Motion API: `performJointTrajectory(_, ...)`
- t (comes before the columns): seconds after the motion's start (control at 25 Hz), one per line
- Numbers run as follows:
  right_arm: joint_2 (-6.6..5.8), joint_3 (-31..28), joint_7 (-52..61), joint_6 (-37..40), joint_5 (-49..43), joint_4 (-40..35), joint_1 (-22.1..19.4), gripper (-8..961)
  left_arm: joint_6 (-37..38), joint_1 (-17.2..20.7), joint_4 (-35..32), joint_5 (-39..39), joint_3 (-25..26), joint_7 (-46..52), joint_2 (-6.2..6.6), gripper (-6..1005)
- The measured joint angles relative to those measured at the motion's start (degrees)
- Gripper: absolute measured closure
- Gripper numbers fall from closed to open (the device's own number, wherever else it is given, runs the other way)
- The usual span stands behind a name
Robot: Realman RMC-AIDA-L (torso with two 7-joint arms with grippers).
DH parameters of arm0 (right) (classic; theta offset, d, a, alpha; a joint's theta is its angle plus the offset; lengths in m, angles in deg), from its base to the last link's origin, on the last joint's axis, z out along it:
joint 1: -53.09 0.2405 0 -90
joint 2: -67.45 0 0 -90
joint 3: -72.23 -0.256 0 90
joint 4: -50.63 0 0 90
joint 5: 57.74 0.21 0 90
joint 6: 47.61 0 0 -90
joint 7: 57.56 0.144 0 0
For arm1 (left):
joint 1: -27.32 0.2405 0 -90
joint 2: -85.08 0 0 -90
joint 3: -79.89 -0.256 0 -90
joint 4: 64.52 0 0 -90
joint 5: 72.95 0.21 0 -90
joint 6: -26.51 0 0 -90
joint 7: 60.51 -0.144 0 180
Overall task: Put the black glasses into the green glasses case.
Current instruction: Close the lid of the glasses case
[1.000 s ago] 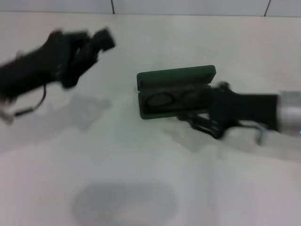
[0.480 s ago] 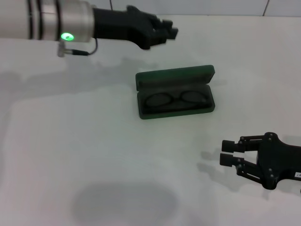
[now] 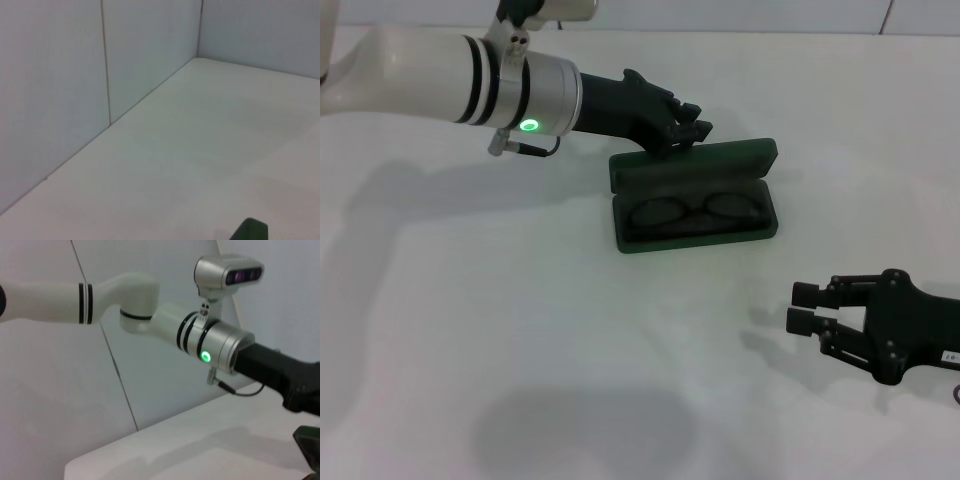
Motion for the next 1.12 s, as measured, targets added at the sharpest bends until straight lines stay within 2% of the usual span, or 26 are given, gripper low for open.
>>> performJointTrajectory(0.76,0.0,-2.22,-1.26,-0.16,1.02,2.09,0.85,585,0.64,0.21,2.28,1.46,-1.21,0.01,-0.52,787)
performJointTrajectory(1.12,0.01,-2.39,-1.67,-0.16,1.03,2.22,0.85,571,6.54,2.15,2.88,3.73,-1.37,-1.25,-1.41,809)
